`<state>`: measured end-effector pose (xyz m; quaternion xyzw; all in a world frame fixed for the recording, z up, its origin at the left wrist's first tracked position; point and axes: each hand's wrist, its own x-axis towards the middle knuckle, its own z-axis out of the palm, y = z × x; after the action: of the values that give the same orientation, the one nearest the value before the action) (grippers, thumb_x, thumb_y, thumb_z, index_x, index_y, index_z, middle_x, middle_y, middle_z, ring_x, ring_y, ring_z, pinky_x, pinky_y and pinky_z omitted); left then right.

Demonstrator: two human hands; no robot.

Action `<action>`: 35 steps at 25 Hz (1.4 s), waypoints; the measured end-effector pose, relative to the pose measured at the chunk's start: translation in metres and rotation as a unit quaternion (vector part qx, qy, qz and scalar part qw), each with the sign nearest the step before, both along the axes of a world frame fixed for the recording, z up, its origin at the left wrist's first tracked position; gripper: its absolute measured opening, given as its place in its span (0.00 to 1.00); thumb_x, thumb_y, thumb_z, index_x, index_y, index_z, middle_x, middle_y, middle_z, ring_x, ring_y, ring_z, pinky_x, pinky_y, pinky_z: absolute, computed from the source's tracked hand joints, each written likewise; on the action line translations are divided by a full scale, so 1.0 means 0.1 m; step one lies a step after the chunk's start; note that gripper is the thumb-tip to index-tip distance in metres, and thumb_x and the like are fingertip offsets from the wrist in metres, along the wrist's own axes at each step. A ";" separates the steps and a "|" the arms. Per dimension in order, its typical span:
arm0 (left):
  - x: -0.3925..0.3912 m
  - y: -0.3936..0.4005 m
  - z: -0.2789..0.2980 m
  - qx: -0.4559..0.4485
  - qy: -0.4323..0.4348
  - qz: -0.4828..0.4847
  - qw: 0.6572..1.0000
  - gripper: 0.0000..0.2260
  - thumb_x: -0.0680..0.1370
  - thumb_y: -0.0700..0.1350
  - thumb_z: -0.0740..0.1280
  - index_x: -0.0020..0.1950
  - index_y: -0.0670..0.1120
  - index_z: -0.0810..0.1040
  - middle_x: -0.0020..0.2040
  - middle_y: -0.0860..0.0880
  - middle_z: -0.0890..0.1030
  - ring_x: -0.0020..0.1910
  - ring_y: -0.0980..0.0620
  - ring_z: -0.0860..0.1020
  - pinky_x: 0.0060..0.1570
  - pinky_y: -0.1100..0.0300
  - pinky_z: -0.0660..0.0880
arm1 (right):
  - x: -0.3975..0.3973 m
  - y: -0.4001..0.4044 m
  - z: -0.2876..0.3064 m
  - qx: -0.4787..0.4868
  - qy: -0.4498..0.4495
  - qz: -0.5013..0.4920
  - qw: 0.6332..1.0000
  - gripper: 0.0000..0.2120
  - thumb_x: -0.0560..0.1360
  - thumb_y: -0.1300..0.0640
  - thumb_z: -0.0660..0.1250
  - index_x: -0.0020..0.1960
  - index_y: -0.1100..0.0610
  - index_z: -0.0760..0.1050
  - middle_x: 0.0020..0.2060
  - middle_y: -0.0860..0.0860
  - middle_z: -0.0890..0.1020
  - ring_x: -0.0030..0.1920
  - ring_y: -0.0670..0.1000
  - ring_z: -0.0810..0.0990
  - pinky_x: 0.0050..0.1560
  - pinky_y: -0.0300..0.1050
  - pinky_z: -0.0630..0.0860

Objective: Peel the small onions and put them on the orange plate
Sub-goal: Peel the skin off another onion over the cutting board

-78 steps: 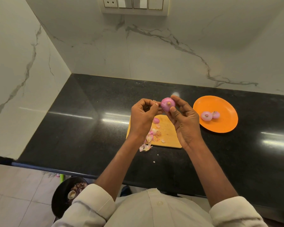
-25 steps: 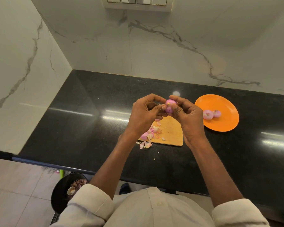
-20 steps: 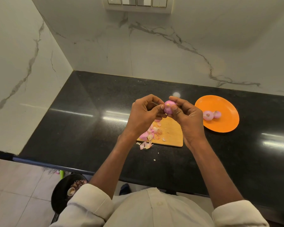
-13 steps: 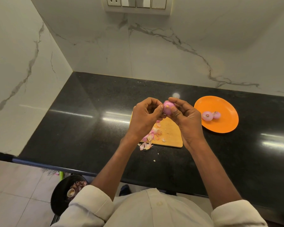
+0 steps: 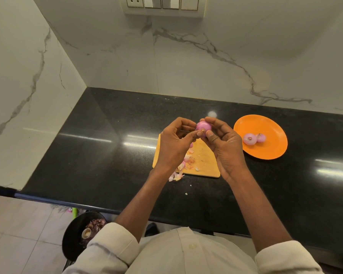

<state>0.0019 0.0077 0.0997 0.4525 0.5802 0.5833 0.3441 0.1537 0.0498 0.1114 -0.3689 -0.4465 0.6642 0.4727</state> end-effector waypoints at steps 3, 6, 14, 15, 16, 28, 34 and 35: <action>-0.02 0.00 -0.01 0.011 0.004 0.011 1.000 0.06 0.82 0.40 0.74 0.55 0.38 0.84 0.47 0.44 0.87 0.45 0.47 0.88 0.48 0.55 0.86 | 0.01 0.00 -0.01 0.003 -0.008 0.004 1.000 0.15 0.81 0.69 0.67 0.63 0.54 0.82 0.62 0.54 0.85 0.65 0.54 0.84 0.59 0.46 0.84; 0.03 0.00 -0.03 0.003 0.004 0.039 0.999 0.06 0.82 0.41 0.74 0.53 0.38 0.82 0.45 0.43 0.86 0.43 0.47 0.88 0.47 0.48 0.87 | 0.01 0.00 -0.01 0.004 -0.014 0.005 1.000 0.16 0.81 0.69 0.67 0.62 0.54 0.82 0.61 0.52 0.86 0.65 0.53 0.84 0.59 0.45 0.83; 0.01 0.02 -0.03 -0.007 -0.089 0.037 0.995 0.07 0.84 0.40 0.72 0.60 0.38 0.80 0.52 0.41 0.86 0.50 0.44 0.88 0.49 0.50 0.87 | 0.01 0.02 -0.04 -0.060 0.057 0.000 0.997 0.15 0.82 0.69 0.65 0.64 0.56 0.81 0.64 0.56 0.84 0.66 0.57 0.83 0.60 0.47 0.84; 0.00 0.02 -0.03 -0.006 -0.095 0.024 0.995 0.08 0.83 0.40 0.72 0.61 0.38 0.80 0.54 0.42 0.86 0.52 0.44 0.88 0.50 0.50 0.87 | 0.01 0.03 -0.03 -0.067 0.060 -0.003 0.996 0.15 0.82 0.68 0.66 0.64 0.56 0.81 0.65 0.57 0.84 0.66 0.58 0.84 0.61 0.48 0.84; 0.00 0.03 -0.03 -0.007 -0.095 0.010 0.995 0.10 0.83 0.41 0.73 0.62 0.39 0.81 0.55 0.43 0.86 0.54 0.44 0.87 0.52 0.50 0.86 | 0.01 0.03 -0.03 -0.069 0.060 -0.004 0.996 0.15 0.82 0.68 0.66 0.64 0.55 0.81 0.65 0.58 0.83 0.65 0.58 0.84 0.60 0.48 0.84; 0.07 0.04 0.02 -0.067 -0.101 0.020 0.992 0.10 0.78 0.40 0.78 0.57 0.40 0.83 0.51 0.39 0.86 0.49 0.45 0.84 0.51 0.45 0.84 | -0.04 -0.04 0.01 0.017 -0.023 0.001 1.000 0.15 0.80 0.68 0.69 0.62 0.52 0.82 0.60 0.51 0.87 0.65 0.53 0.84 0.63 0.51 0.83; 0.12 0.02 -0.03 -0.066 -0.107 0.047 0.991 0.10 0.78 0.38 0.77 0.57 0.40 0.83 0.51 0.39 0.85 0.51 0.39 0.85 0.50 0.49 0.85 | -0.07 -0.08 -0.05 0.023 -0.044 -0.003 0.999 0.16 0.80 0.69 0.69 0.62 0.52 0.82 0.60 0.51 0.87 0.65 0.52 0.84 0.64 0.53 0.82; 0.13 0.02 -0.04 -0.070 -0.110 0.052 0.990 0.09 0.78 0.38 0.77 0.57 0.40 0.83 0.51 0.39 0.85 0.52 0.39 0.85 0.49 0.49 0.85 | -0.08 -0.08 -0.06 0.021 -0.045 -0.004 0.999 0.16 0.80 0.69 0.69 0.61 0.51 0.82 0.60 0.51 0.87 0.65 0.51 0.84 0.64 0.52 0.82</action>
<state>0.0144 0.0097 0.0954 0.3298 0.6008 0.6047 0.4058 0.1453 0.0417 0.1054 -0.3902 -0.4802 0.6351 0.4623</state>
